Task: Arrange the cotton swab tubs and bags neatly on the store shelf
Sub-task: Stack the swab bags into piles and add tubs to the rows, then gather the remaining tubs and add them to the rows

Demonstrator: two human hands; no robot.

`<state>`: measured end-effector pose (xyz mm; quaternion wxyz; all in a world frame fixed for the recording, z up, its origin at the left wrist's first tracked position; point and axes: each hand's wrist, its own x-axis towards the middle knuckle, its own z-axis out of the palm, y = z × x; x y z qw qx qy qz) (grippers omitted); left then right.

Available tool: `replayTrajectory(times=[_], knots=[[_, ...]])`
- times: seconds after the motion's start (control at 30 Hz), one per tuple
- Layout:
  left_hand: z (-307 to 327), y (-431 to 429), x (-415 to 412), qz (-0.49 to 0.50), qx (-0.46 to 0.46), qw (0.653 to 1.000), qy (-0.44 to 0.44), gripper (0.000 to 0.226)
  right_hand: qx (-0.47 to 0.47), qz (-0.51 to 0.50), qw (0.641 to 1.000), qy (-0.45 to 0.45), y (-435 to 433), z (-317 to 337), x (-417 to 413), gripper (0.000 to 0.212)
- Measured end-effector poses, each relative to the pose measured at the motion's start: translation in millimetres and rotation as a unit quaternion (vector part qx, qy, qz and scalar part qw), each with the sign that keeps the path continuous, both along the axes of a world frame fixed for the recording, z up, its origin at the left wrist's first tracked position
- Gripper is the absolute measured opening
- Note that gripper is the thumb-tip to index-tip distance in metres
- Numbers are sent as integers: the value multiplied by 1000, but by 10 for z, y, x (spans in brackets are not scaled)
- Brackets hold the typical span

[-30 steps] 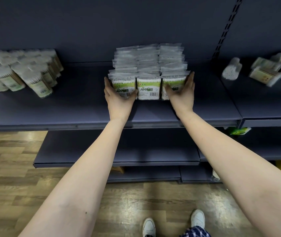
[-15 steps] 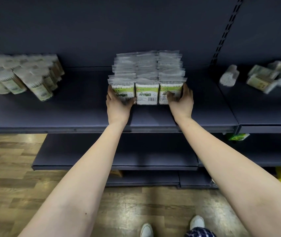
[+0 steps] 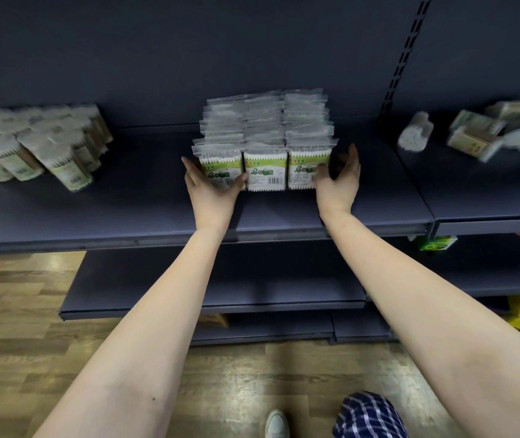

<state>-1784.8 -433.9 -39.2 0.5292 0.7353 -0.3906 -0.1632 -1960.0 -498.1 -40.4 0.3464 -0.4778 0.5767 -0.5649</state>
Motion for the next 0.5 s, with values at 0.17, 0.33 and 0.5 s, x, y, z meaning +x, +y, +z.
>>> replayTrajectory(times=[0.17, 0.33, 0.5], knots=[[36, 83, -9, 30, -67, 997, 23, 103, -1, 5, 999, -40, -21, -11, -23, 66], [82, 258, -346, 3, -122, 991, -54, 80, 16, 57, 998, -3, -23, 48, -93, 65], [363, 112, -856, -139, -153, 977, -59, 76, -31, 58, 995, 70, -59, 285, -382, 64]])
